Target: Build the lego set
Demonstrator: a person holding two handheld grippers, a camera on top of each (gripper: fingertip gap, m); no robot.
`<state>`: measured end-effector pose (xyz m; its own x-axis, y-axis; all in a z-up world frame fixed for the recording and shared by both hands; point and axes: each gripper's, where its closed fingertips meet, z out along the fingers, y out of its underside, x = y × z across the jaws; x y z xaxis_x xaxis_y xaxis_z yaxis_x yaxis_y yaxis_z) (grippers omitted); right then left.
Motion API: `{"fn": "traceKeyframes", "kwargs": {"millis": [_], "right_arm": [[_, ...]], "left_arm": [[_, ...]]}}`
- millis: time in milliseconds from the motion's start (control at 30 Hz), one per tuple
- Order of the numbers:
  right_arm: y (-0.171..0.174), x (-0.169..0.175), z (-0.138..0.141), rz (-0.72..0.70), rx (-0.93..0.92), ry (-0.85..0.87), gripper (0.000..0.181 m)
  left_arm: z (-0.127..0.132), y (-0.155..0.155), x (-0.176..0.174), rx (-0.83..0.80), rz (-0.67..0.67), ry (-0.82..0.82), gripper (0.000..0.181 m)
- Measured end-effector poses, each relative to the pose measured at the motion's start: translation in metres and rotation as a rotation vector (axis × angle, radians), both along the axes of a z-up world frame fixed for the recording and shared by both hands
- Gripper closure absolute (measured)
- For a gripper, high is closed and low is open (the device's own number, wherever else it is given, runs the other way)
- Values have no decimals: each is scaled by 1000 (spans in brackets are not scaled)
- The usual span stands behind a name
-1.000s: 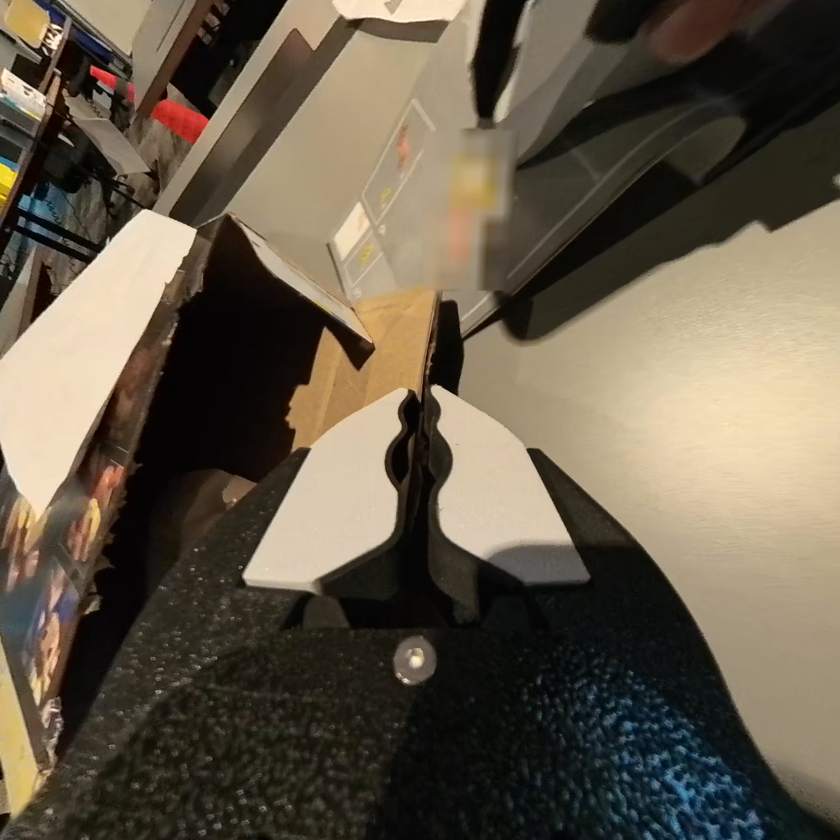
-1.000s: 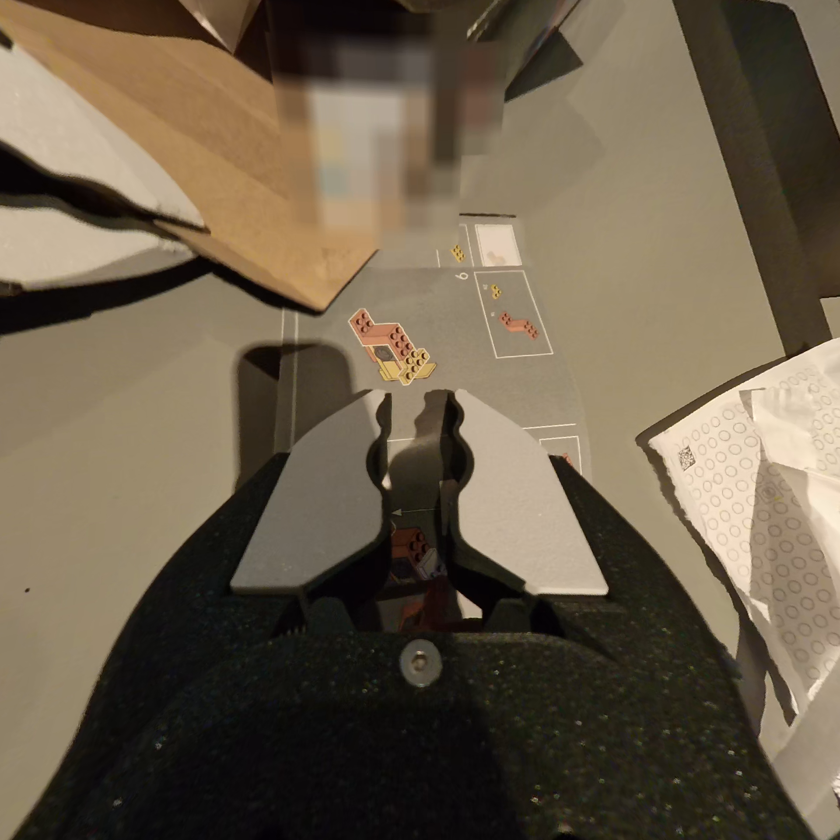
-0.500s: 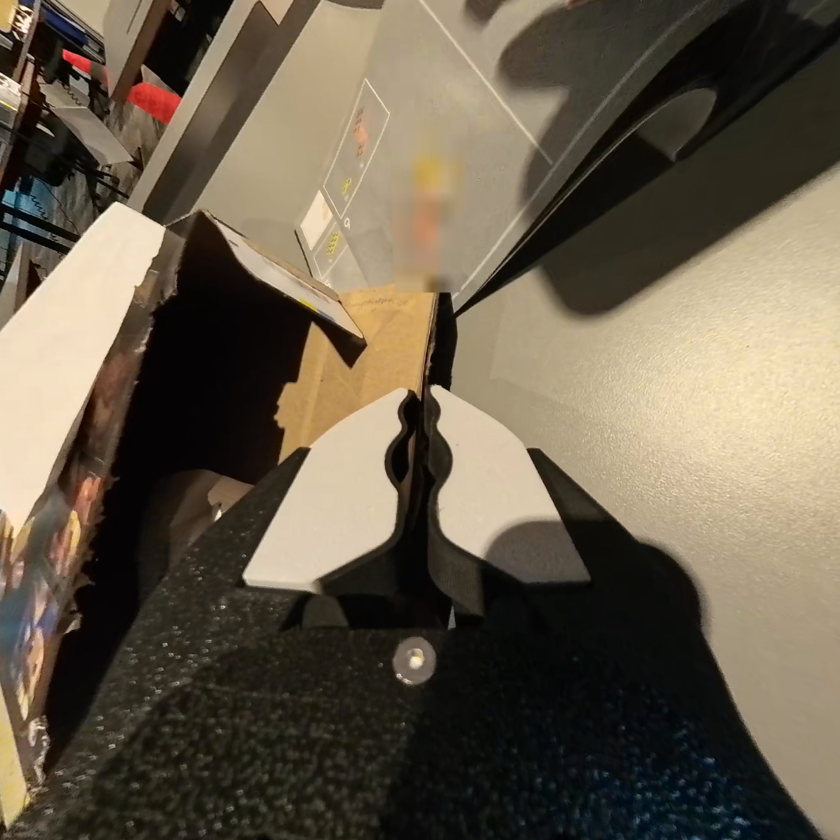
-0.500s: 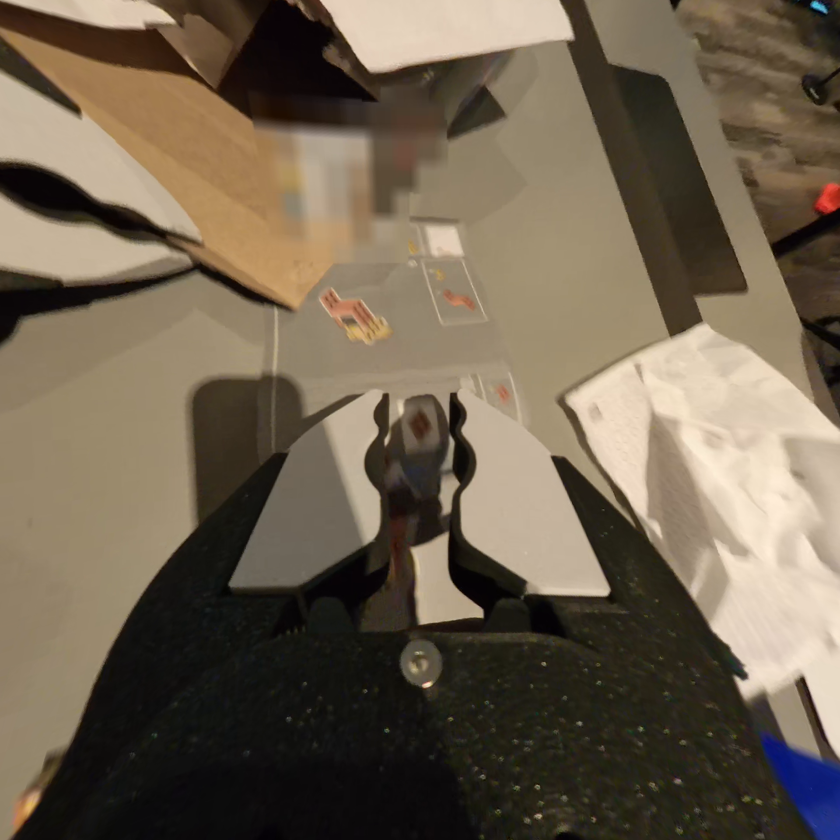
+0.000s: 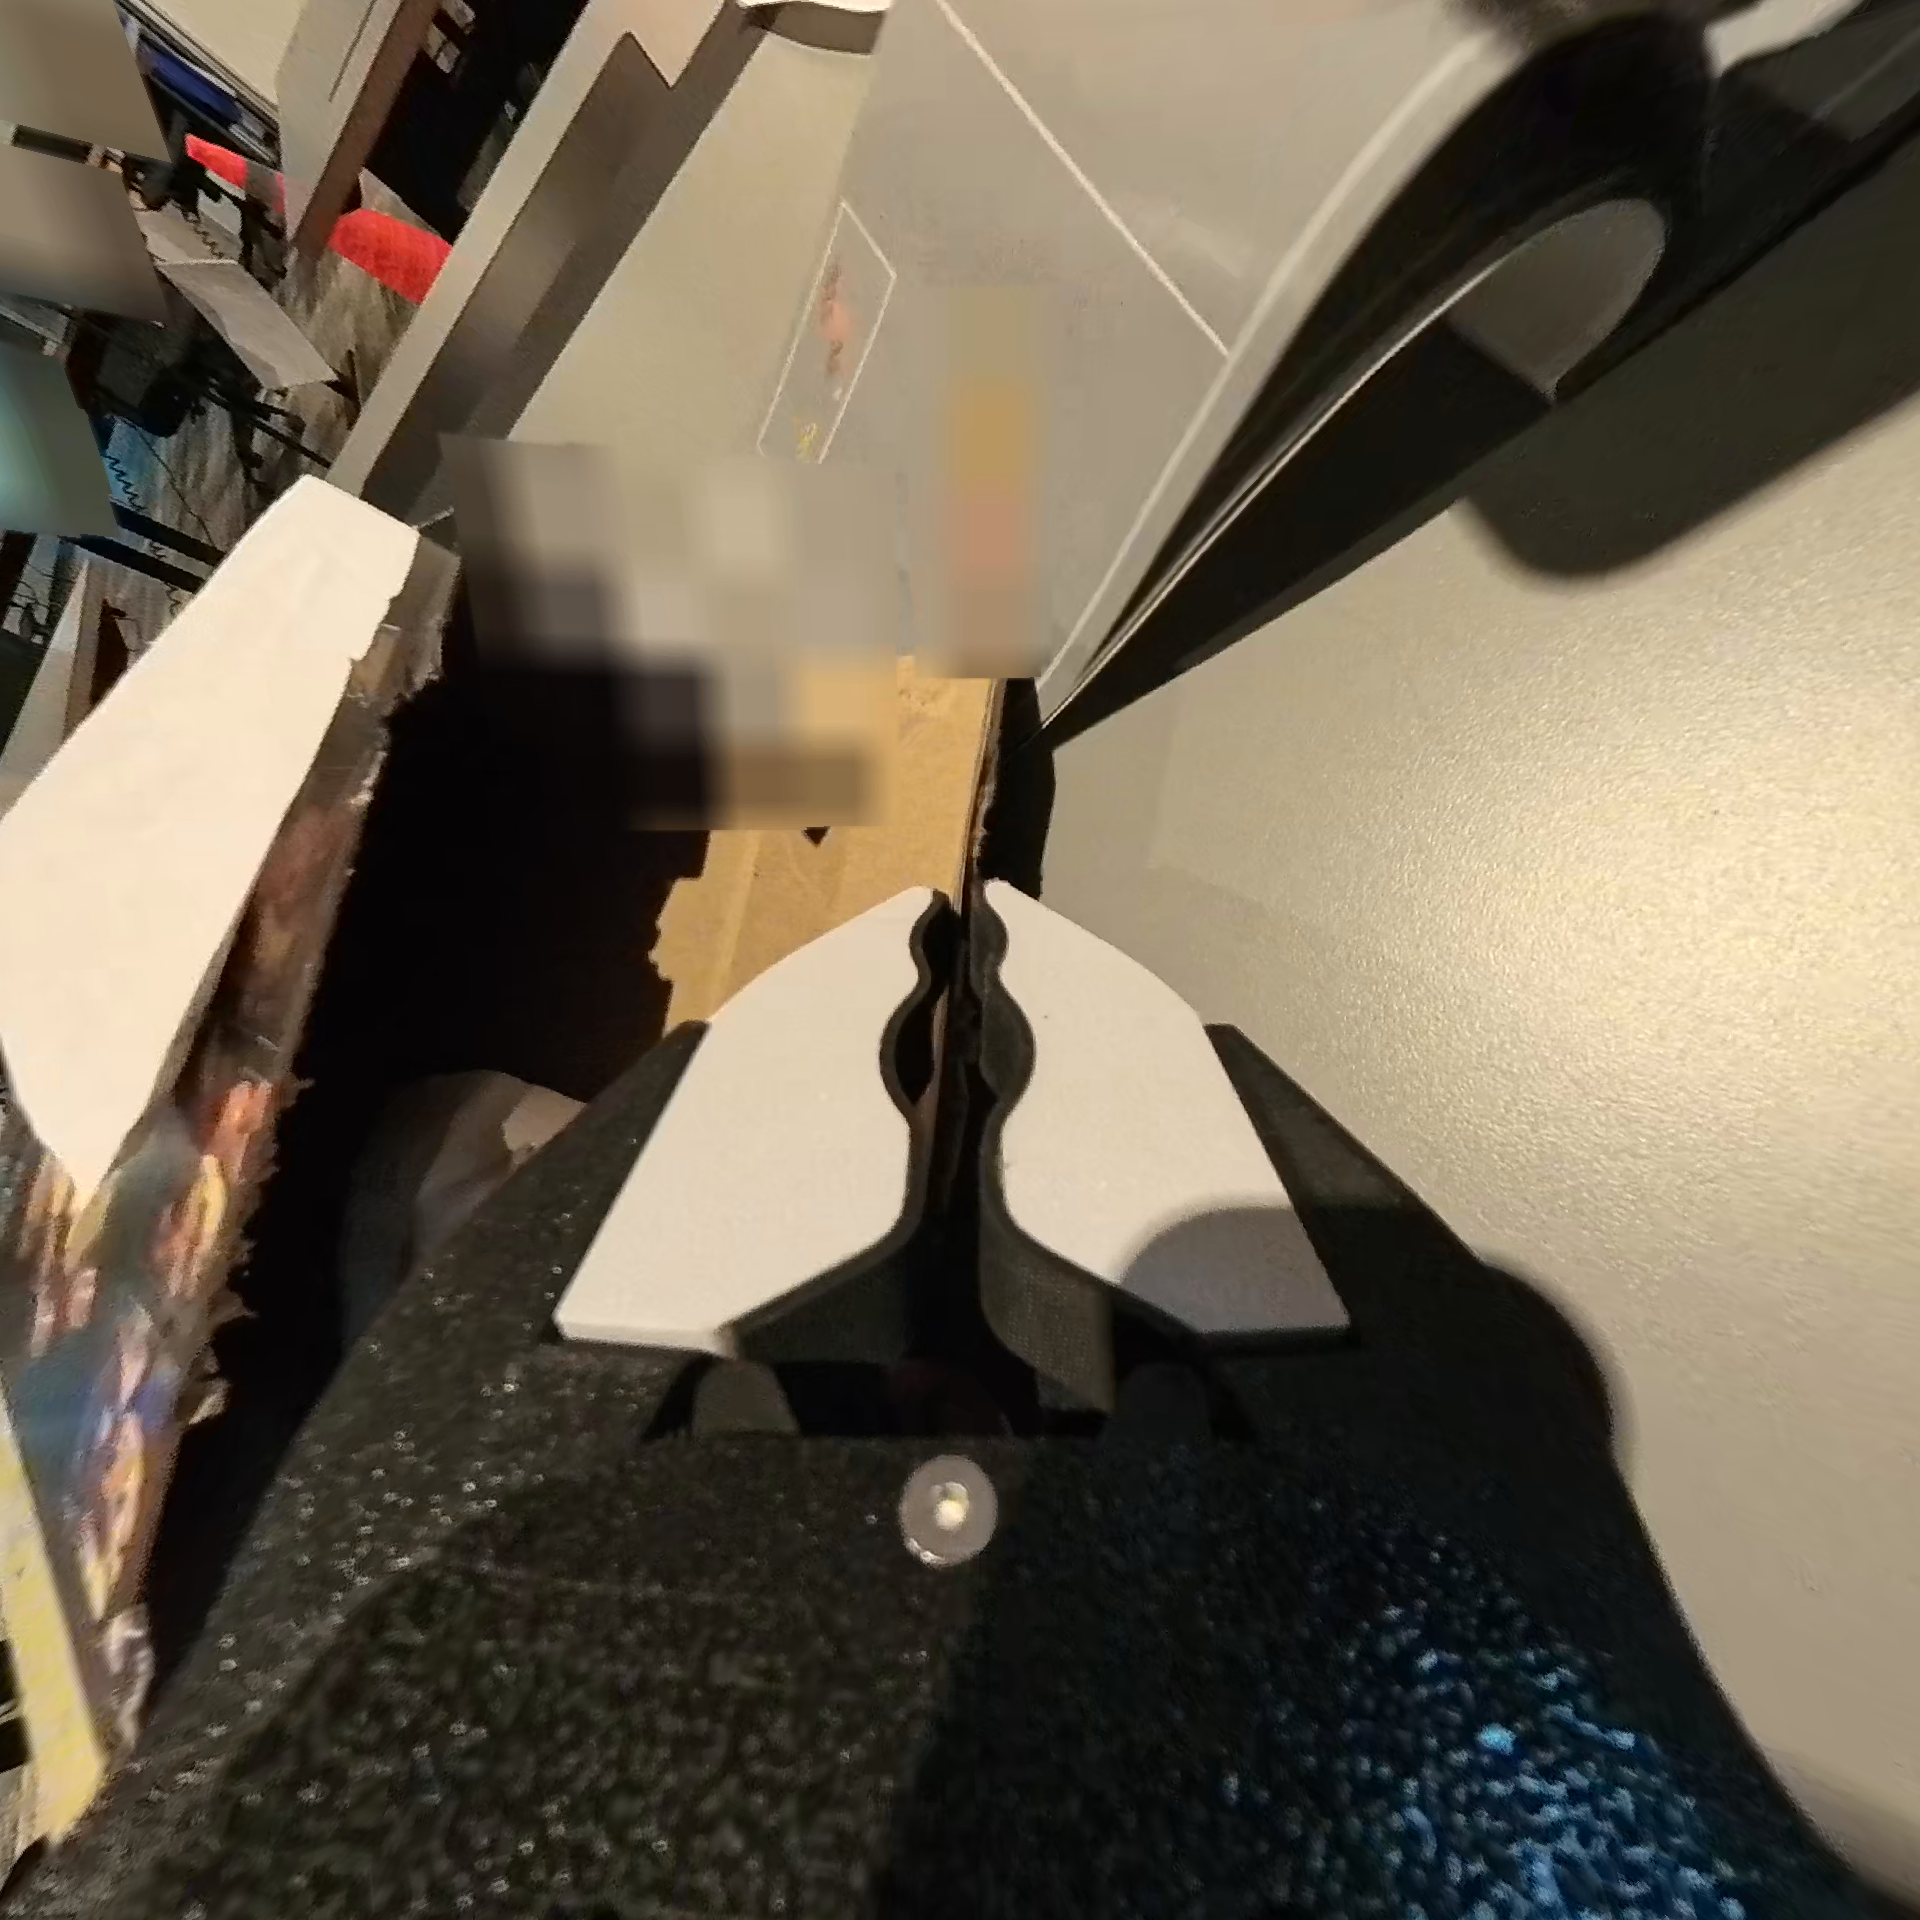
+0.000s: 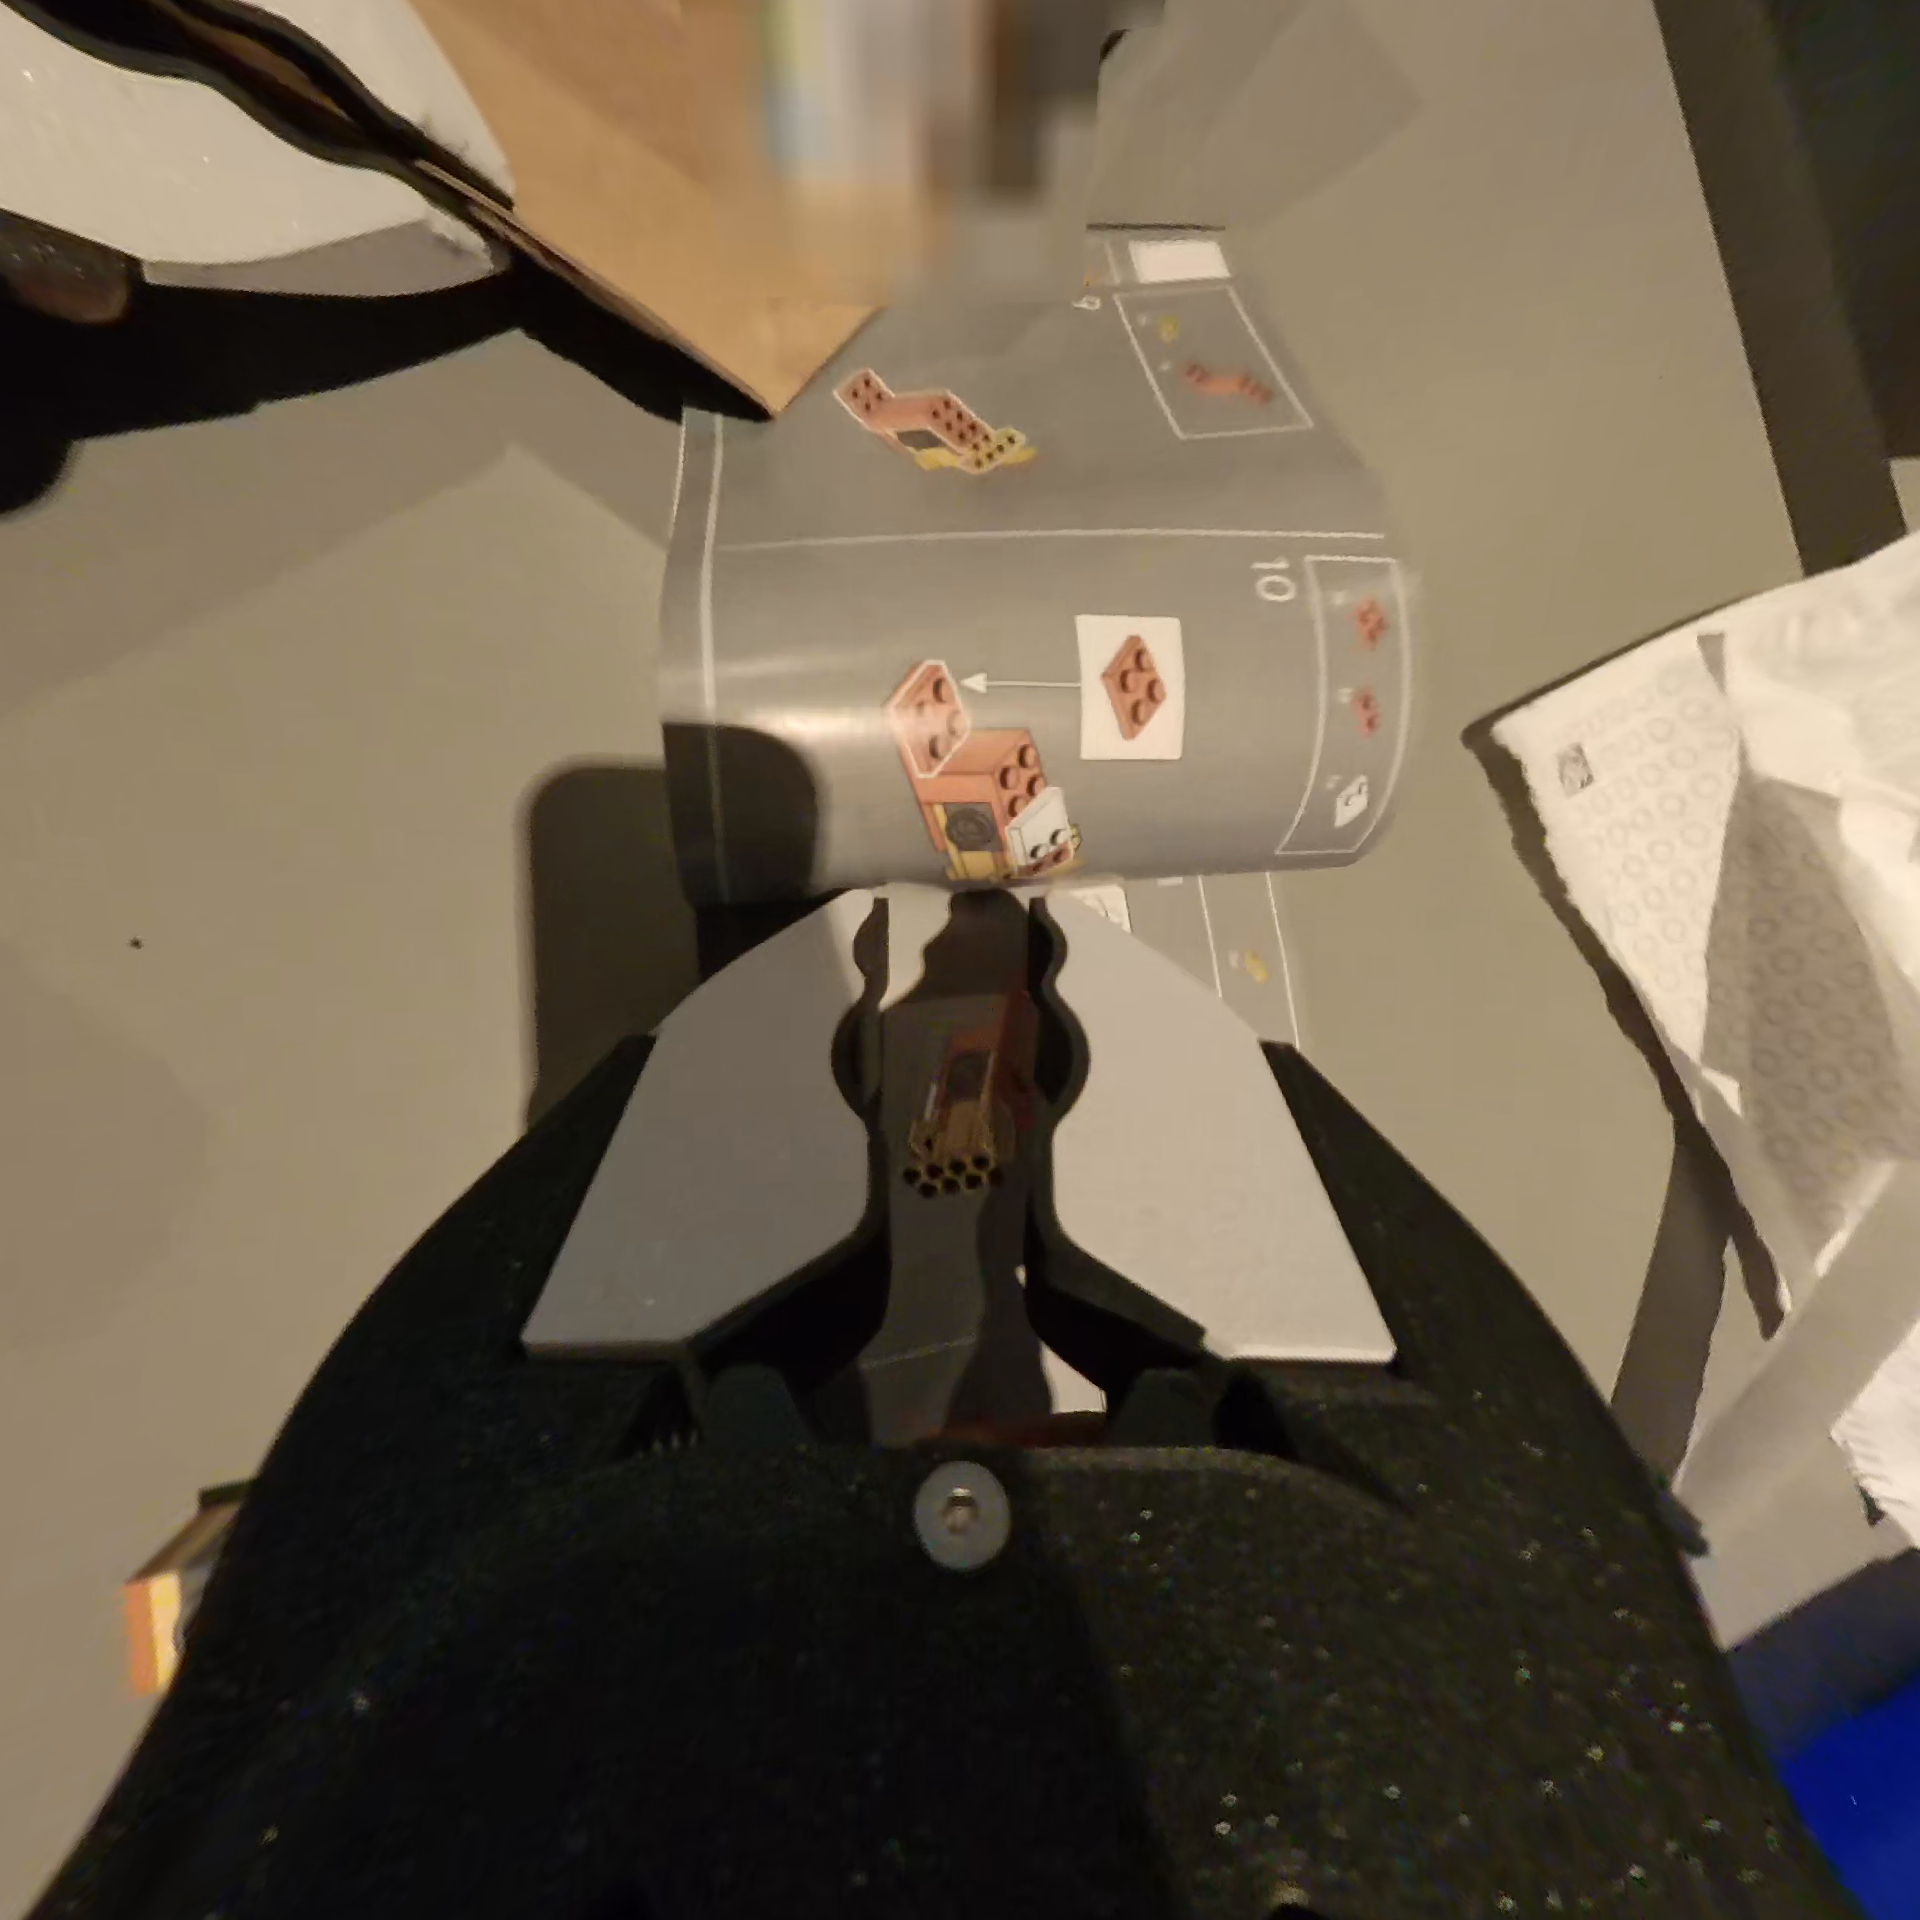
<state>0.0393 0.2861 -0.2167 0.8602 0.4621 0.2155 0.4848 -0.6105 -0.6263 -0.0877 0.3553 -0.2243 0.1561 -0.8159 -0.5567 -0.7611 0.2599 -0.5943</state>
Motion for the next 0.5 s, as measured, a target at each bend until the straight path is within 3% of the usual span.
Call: {"fn": "traceKeyframes", "kwargs": {"millis": [500], "right_arm": [[9, -7, 7, 4, 19, -4, 157]], "left_arm": [[14, 13, -7, 91, 54, -9, 159]]}}
